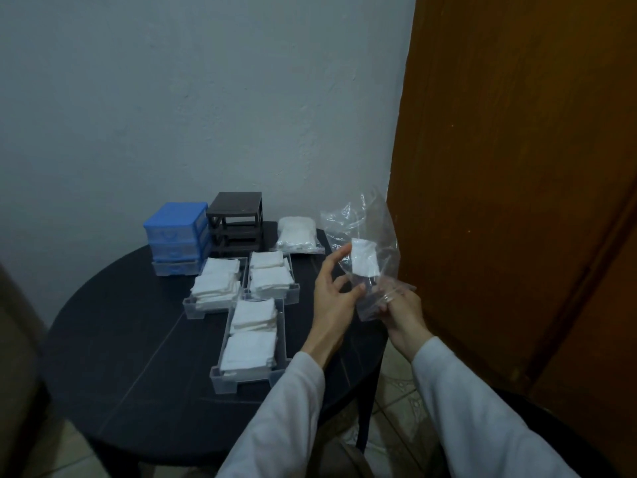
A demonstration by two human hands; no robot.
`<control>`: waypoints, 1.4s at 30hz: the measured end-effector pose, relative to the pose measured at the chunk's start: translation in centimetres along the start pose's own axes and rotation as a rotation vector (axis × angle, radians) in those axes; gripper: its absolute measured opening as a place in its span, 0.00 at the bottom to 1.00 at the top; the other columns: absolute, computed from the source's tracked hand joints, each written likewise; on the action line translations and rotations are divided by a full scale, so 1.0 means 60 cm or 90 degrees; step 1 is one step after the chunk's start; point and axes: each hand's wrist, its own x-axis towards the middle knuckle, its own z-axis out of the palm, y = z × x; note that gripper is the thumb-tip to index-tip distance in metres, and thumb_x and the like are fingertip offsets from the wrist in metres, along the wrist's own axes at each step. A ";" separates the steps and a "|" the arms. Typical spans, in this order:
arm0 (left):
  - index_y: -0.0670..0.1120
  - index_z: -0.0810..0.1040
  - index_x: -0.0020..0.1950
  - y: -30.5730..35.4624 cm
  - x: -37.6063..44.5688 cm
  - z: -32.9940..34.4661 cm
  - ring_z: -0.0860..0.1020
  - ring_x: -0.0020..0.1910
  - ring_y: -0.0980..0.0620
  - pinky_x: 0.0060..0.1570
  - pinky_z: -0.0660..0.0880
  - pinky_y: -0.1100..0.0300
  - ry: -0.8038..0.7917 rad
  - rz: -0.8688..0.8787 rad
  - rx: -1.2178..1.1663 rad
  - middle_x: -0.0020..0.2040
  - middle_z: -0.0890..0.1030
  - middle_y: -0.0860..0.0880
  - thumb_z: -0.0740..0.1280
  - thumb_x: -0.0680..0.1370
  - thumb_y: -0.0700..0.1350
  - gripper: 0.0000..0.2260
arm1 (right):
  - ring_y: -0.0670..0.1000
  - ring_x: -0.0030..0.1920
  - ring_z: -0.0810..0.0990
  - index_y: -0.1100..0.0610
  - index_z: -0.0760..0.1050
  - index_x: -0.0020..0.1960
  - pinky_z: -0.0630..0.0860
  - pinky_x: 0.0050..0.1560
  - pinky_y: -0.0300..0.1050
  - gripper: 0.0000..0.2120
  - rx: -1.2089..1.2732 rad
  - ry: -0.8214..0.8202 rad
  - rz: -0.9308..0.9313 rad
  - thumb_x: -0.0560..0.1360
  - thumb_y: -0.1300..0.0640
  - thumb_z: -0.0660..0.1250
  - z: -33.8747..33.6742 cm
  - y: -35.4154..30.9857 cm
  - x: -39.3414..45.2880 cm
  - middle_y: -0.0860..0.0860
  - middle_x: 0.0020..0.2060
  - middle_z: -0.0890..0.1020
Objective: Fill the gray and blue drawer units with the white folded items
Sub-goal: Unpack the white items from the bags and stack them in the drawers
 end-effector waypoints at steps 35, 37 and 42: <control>0.51 0.68 0.67 0.038 0.019 -0.031 0.78 0.57 0.52 0.43 0.79 0.63 0.069 0.061 0.104 0.70 0.67 0.52 0.62 0.72 0.24 0.30 | 0.50 0.54 0.68 0.56 0.76 0.48 0.68 0.49 0.44 0.12 -0.347 0.100 -0.332 0.80 0.63 0.55 -0.056 -0.078 0.011 0.52 0.58 0.72; 0.50 0.68 0.67 0.044 0.015 -0.028 0.78 0.56 0.52 0.42 0.79 0.64 0.051 0.052 0.094 0.69 0.68 0.52 0.63 0.72 0.24 0.30 | 0.50 0.52 0.70 0.58 0.78 0.53 0.67 0.50 0.45 0.11 -0.406 0.047 -0.307 0.79 0.57 0.58 -0.045 -0.086 0.006 0.56 0.58 0.74; 0.51 0.67 0.68 0.052 0.019 -0.029 0.78 0.57 0.51 0.43 0.80 0.61 0.009 0.026 0.084 0.69 0.68 0.52 0.64 0.71 0.24 0.32 | 0.46 0.48 0.75 0.53 0.78 0.48 0.68 0.54 0.43 0.12 -0.492 -0.177 -0.163 0.73 0.45 0.66 -0.023 -0.089 -0.002 0.48 0.45 0.77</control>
